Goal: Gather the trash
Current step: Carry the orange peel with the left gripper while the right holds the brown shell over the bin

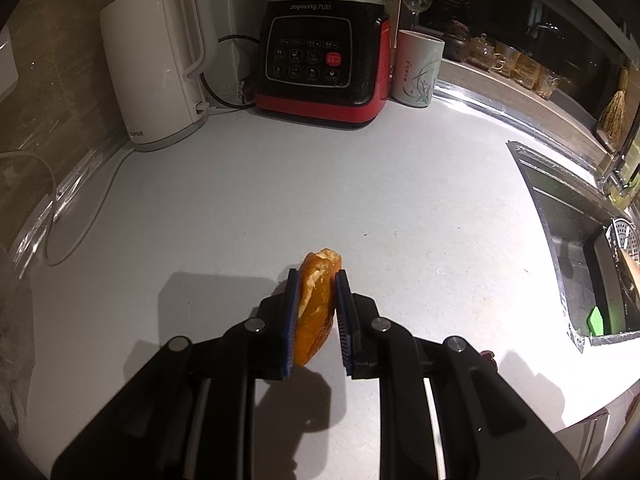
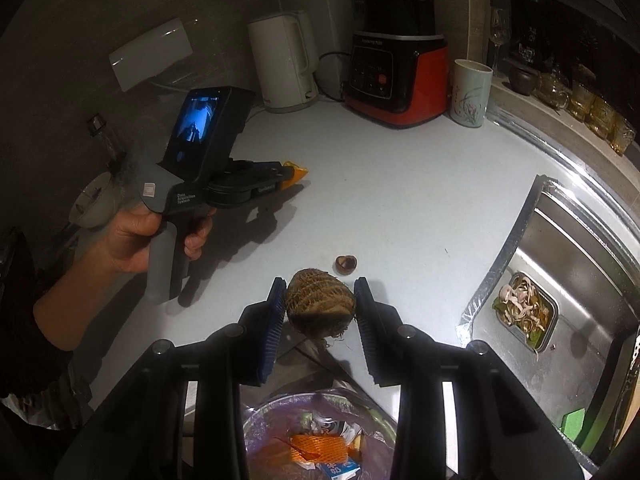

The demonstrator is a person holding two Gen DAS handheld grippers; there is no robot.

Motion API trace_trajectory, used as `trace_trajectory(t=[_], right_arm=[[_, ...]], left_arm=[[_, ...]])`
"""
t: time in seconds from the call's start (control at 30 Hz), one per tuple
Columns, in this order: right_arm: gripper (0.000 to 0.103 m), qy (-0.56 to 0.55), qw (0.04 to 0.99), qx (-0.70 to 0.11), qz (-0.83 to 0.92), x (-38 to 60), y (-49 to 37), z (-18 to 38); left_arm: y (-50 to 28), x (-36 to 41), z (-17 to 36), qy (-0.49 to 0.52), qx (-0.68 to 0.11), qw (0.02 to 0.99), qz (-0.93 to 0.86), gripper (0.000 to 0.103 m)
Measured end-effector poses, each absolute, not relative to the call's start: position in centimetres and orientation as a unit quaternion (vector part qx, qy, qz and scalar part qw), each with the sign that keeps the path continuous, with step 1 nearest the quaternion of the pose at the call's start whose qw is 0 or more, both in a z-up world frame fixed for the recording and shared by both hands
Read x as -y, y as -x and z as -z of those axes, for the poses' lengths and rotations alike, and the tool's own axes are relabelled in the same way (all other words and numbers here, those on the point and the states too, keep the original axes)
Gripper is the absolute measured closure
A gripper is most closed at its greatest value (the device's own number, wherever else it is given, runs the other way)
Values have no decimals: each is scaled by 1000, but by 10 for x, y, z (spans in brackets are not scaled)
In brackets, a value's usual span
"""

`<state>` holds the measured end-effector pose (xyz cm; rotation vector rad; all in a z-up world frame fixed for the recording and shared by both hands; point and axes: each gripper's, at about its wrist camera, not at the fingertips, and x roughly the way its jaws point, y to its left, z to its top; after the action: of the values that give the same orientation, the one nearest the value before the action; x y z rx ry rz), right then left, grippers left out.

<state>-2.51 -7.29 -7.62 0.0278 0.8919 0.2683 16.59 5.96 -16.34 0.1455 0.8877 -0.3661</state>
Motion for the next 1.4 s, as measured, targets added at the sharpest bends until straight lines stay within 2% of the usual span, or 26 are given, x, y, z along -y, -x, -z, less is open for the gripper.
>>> trace_trajectory(t=[0.77,1.07,1.4], right_arm=[[68,13,903,-397,-164,66,47,50],[68,34,903,-385,-189,61,96,38],[68,32,896,-395,-198,71,162,49]], left_arm=[[-120,-46,126,-58,-399,898,176,85],[-61,-37,111,-51,-389,904,171,85],[36,-34,104,-41,-385,908,161,85]])
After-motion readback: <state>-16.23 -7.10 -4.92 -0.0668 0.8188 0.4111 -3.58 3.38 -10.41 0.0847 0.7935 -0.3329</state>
